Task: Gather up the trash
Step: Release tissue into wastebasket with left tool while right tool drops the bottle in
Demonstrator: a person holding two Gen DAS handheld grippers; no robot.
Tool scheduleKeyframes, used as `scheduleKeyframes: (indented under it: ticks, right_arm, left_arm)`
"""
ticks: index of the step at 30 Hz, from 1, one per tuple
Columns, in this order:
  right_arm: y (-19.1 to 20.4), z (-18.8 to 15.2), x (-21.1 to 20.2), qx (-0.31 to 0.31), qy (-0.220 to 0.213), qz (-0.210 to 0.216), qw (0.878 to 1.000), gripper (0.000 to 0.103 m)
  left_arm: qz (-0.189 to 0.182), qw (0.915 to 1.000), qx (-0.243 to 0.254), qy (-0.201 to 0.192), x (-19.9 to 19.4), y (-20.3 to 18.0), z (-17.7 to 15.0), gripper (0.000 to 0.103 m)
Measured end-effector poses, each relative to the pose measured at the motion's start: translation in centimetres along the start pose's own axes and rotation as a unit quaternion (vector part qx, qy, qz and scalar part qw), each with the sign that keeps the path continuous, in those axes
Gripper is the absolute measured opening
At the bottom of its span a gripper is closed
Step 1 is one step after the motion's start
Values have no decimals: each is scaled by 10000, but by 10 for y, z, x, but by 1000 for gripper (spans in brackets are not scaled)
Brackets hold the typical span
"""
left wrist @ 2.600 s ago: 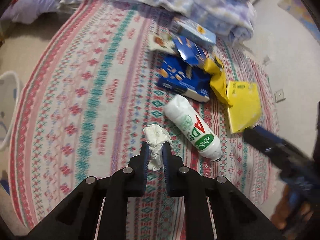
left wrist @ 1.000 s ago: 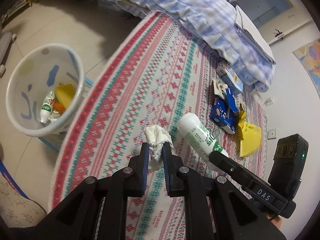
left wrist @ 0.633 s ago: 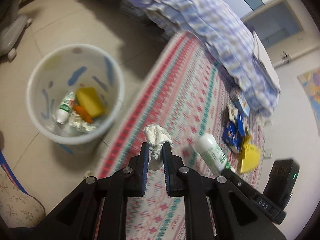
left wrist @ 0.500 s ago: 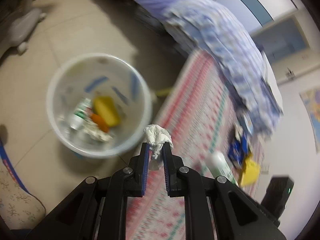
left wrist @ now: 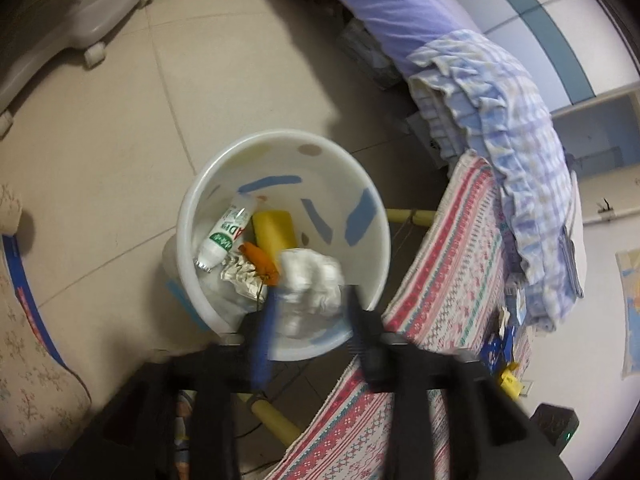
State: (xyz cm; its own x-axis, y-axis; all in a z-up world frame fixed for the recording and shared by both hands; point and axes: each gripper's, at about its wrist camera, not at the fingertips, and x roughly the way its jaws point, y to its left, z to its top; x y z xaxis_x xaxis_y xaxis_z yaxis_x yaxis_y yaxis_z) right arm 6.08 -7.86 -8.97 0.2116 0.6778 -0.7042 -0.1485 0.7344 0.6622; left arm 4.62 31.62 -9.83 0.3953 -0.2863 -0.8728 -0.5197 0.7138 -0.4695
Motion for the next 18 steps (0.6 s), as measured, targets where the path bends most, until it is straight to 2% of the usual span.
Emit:
scheduleKeyframes:
  ticks: [1, 8, 13, 18]
  right_arm:
    - [4, 1, 3, -20, 13, 11, 10000, 43]
    - [25, 9, 20, -218, 21, 57, 9997, 43]
    - [46, 14, 35, -498, 69, 78, 9987, 43]
    - [77, 22, 70, -796, 238, 106, 9965, 43]
  left_arm:
    - [24, 9999, -107, -63, 0, 3, 2, 64]
    - [-153, 9986, -453, -225, -12, 19, 10, 64]
    - [-115, 9945, -994, -320, -20, 42, 14, 64]
    - [-86, 9926, -1159, -360, -25, 52, 16, 64]
